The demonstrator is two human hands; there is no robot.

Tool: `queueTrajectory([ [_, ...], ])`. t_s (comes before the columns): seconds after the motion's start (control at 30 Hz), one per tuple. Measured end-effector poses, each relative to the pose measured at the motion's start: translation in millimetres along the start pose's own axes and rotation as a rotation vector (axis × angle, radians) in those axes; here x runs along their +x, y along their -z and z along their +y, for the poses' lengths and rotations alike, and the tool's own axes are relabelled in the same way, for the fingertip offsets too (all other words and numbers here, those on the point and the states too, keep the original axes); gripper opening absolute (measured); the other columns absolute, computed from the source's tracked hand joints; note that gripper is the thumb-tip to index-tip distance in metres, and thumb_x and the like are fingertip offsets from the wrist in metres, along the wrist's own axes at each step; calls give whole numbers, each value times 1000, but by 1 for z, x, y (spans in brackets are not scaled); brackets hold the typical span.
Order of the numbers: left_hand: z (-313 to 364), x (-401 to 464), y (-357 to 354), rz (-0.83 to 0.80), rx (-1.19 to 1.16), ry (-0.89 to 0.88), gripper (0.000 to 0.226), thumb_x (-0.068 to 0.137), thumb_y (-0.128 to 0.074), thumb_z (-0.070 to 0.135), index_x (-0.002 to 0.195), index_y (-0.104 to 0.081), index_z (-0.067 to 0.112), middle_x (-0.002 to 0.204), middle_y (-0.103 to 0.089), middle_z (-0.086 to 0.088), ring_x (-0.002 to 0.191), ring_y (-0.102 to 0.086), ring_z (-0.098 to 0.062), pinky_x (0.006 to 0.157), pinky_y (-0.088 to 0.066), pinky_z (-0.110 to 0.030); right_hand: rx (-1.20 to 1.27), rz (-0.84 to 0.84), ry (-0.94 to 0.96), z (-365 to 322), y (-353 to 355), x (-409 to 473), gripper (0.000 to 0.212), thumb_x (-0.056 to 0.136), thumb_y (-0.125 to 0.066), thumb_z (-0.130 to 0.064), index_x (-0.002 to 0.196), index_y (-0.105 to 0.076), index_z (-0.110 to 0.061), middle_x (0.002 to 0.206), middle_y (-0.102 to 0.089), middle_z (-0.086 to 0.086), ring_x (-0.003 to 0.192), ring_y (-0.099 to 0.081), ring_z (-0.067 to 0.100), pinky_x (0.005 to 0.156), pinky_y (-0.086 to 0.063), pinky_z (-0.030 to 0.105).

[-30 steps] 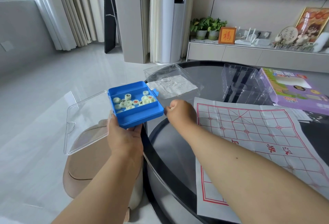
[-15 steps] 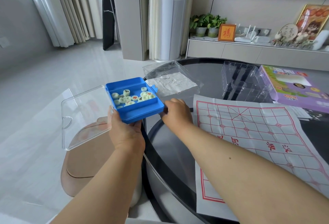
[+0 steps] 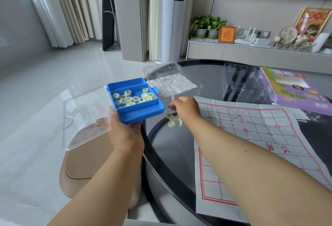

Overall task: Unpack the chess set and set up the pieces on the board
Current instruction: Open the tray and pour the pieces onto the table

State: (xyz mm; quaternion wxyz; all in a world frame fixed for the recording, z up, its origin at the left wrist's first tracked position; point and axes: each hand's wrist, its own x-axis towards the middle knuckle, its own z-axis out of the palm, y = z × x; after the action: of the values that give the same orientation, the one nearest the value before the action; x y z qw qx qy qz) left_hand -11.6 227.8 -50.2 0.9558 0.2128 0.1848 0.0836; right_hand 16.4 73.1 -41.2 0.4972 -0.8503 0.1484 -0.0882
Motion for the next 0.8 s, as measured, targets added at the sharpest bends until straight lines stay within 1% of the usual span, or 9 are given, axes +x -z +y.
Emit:
queueTrajectory([
  [0.07,0,0,0,4,-2,2,20,90,-61,30,110,-61,25,115,-68,-2,99,-68,-26,85,-55,-48,141,49,-31,-2,4,4,39,97,-45,-31,71,-70,-15,73,-68,-2,70,-62,11,77,-50,30],
  [0.13,1,-1,0,-2,16,-9,23,92,-59,29,114,-59,26,115,-67,-1,100,-68,-25,83,-56,-46,246,139,-33,-9,10,6,39,97,-43,-32,74,-68,-14,74,-66,-1,70,-60,11,81,-49,34],
  [0.2,0,-4,-2,-8,39,-17,24,92,-57,29,116,-59,26,115,-68,0,98,-68,-24,82,-57,-44,228,202,65,-19,13,6,29,95,-46,-31,79,-66,-16,75,-64,-3,78,-61,17,82,-49,37],
  [0.3,-3,-7,-4,-31,98,-22,30,93,-55,30,122,-60,23,114,-69,1,100,-68,-22,81,-57,-41,-17,104,367,-40,6,0,15,92,-52,-25,94,-64,-15,87,-61,-5,86,-57,16,77,-47,29],
  [0.4,-6,-10,-5,-63,133,-26,33,93,-52,28,125,-60,22,118,-67,-1,104,-66,-23,72,-58,-36,-445,-64,547,-55,-10,1,29,92,-54,-31,115,-58,-13,114,-59,2,109,-51,19,92,-40,28],
  [0.47,-7,-12,-4,-102,165,-34,33,94,-49,27,124,-60,21,116,-67,-1,100,-67,-21,70,-57,-33,-672,-121,546,-59,-21,4,42,93,-49,-41,124,-52,-12,126,-54,6,121,-43,23,102,-33,32],
  [0.57,-10,-14,-4,-127,195,-24,33,96,-44,24,124,-60,19,114,-67,-3,98,-66,-21,67,-56,-31,-711,-175,471,-63,-35,3,52,93,-39,-52,124,-46,-10,131,-46,9,126,-33,26,107,-29,40],
  [0.67,-14,-14,-2,-120,223,12,37,95,-48,27,130,-56,18,126,-62,-7,111,-62,-25,67,-56,-31,-672,-241,420,-68,-44,-1,41,94,-37,-50,123,-42,-21,131,-41,2,126,-29,24,101,-31,45],
  [0.8,-13,-12,0,-127,228,30,35,96,-46,27,128,-58,19,125,-62,-8,112,-61,-25,69,-56,-32,-655,-292,429,-69,-49,0,25,95,-36,-43,109,-48,-26,119,-46,-2,117,-38,22,91,-35,41],
])
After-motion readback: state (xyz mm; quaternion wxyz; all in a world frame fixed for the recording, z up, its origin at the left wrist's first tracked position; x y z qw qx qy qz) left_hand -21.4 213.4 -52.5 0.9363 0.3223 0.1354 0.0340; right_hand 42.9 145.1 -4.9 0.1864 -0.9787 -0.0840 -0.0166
